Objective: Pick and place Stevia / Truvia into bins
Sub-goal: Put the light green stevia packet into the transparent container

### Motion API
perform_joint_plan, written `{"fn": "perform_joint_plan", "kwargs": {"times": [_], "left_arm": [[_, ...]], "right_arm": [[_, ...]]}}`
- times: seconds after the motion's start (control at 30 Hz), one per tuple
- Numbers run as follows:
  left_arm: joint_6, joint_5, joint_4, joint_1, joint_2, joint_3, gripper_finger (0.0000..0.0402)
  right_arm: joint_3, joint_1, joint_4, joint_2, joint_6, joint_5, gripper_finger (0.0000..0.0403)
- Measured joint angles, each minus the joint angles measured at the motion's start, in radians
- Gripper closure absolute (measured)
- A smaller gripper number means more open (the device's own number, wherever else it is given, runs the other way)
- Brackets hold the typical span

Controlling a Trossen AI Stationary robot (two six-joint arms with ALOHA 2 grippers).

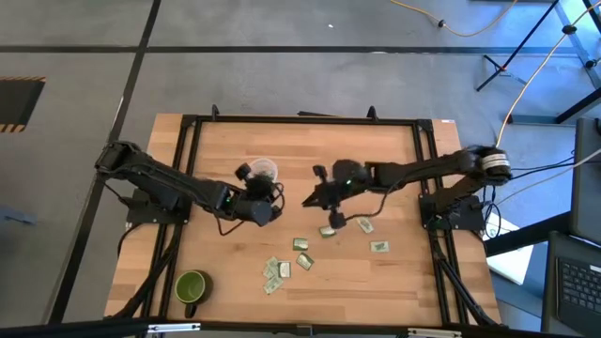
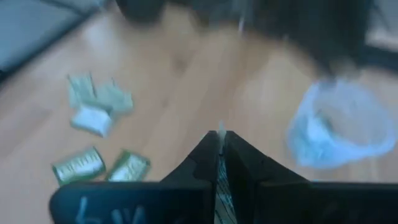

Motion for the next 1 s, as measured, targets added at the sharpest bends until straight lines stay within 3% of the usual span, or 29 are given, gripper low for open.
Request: {"fn": "perform_joint_plan", "kwargs": {"times": [0.1, 0.2, 0.3, 0.4, 0.53, 0.77, 1.0], "left_arm": [[0.121, 0.022, 0.122, -0.004, 0.042, 0.000, 0.0306], [0.218, 0.015, 0.210, -0.011, 0.071, 0.000, 0.0306], [0.232, -0.004, 0.228, -0.017, 0.077, 0.000, 0.0306], [0.225, -0.059, 0.216, -0.034, 0.077, 0.000, 0.0306], [0.219, -0.116, 0.162, -0.068, 0.069, 0.000, 0.0306], [-0.063, -0.277, -0.091, -0.162, -0.025, 0.000, 0.0306], [-0.177, -0.356, -0.203, -0.211, -0.038, 0.000, 0.0306]], "right_arm": [[0.000, -0.021, 0.020, -0.069, 0.002, -0.129, 0.0375], [0.000, -0.051, 0.055, -0.129, 0.032, -0.327, 0.0375], [0.000, -0.086, 0.097, -0.180, 0.084, -0.506, 0.0375], [0.000, -0.109, 0.131, -0.211, 0.109, -0.587, 0.0375], [0.000, -0.119, 0.172, -0.202, 0.072, -0.544, 0.0375], [0.000, -0.136, 0.420, -0.039, 0.012, -0.228, 0.0375], [0.129, -0.188, 0.559, 0.253, 0.110, -0.223, 0.0375]]}}
